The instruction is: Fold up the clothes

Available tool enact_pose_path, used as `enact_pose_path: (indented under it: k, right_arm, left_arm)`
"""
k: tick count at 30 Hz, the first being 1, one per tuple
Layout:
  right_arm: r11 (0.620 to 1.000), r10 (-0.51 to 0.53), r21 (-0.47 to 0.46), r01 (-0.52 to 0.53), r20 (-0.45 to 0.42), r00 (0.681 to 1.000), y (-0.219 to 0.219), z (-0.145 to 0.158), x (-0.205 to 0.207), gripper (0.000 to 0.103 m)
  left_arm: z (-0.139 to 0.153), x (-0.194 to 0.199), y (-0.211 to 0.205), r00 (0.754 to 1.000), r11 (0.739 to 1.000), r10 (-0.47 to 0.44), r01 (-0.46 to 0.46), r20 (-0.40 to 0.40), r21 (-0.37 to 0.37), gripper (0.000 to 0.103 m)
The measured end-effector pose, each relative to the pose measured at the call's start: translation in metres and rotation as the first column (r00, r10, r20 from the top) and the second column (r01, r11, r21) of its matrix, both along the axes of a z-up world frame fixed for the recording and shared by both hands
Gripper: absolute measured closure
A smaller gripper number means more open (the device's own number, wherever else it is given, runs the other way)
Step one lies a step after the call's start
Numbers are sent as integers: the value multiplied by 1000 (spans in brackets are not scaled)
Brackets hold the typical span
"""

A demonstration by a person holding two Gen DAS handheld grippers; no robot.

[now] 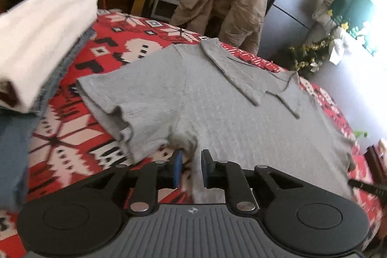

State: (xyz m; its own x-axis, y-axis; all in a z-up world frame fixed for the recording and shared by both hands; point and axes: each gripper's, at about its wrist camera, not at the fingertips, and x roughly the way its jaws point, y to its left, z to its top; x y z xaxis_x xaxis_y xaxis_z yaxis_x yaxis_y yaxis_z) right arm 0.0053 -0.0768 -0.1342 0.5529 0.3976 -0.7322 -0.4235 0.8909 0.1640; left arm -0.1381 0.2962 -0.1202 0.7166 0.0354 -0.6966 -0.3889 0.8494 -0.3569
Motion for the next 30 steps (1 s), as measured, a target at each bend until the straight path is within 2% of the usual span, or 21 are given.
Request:
enact_pose_path:
  k: [2,4,7,9,11,14,17,19,20,22,23,26,27,28,30]
  right_arm:
    - [1000,-1,5,1,-5,1000,0,0,0,97]
    - [1000,-1,3,1,-6,1000,1,0,1,97]
    - [1000,7,-4,-7,-1,1000,1,0,0,96]
    - [1000,14,-10,-14,4,1000,2,0,-1,96]
    - [1000,21,-15,-20,9,1000,2,0,-1,96]
    - [1000,19,-10,-19,7,1000,1,-1,0,96]
    - [1000,15,-5,-15,7,1000,0,-1,-1,96]
    - [1000,13,-3,-13,8,1000,0,-1,-1,96]
    - [1000,12,0,-12,7,1000,0,-1,-1,96]
    - [1000,9,6,-9,3,1000,-1,-1,-1,96]
    - [1000,8,9,-8,2,1000,-1,-1,-1,96]
    - [1000,5,16,-5,-5,1000,-3,-1,-1,95]
    - [1000,4,18,-4,-6,1000,-3,-1,-1,94]
    - [1000,3,20,-3,-6,1000,-4,0,-2,94]
    - [1000,-3,25,3,-5,1000,-6,1,-4,89]
  left_arm:
    - [0,6,-8,999,999,-26,26,-29,28,89]
    - [0,6,-26,995,989,-80,87,-62,117,92]
    - [1,1,-55,986,950,-130,153,-99,273,98]
    - [1,-4,-73,983,905,-139,175,-118,388,99]
    - [0,-7,-88,978,841,-148,203,-149,502,99]
    - [-5,-8,-98,969,761,-143,239,-203,603,99]
    - [-14,-4,-104,957,659,-126,279,-263,698,99]
    - [-18,-2,-106,947,628,-127,307,-295,715,98]
    - [-19,-2,-106,945,623,-124,312,-303,717,95]
    - [-17,-3,-106,944,622,-118,313,-310,717,93]
    - [-14,-6,-102,947,655,-118,299,-297,694,93]
    - [-1,-18,-83,967,795,-112,226,-230,564,80]
    - [3,-23,-74,974,836,-100,193,-203,513,81]
    - [5,-25,-68,979,862,-92,171,-184,477,81]
    - [4,-27,-59,985,896,-80,139,-154,423,83]
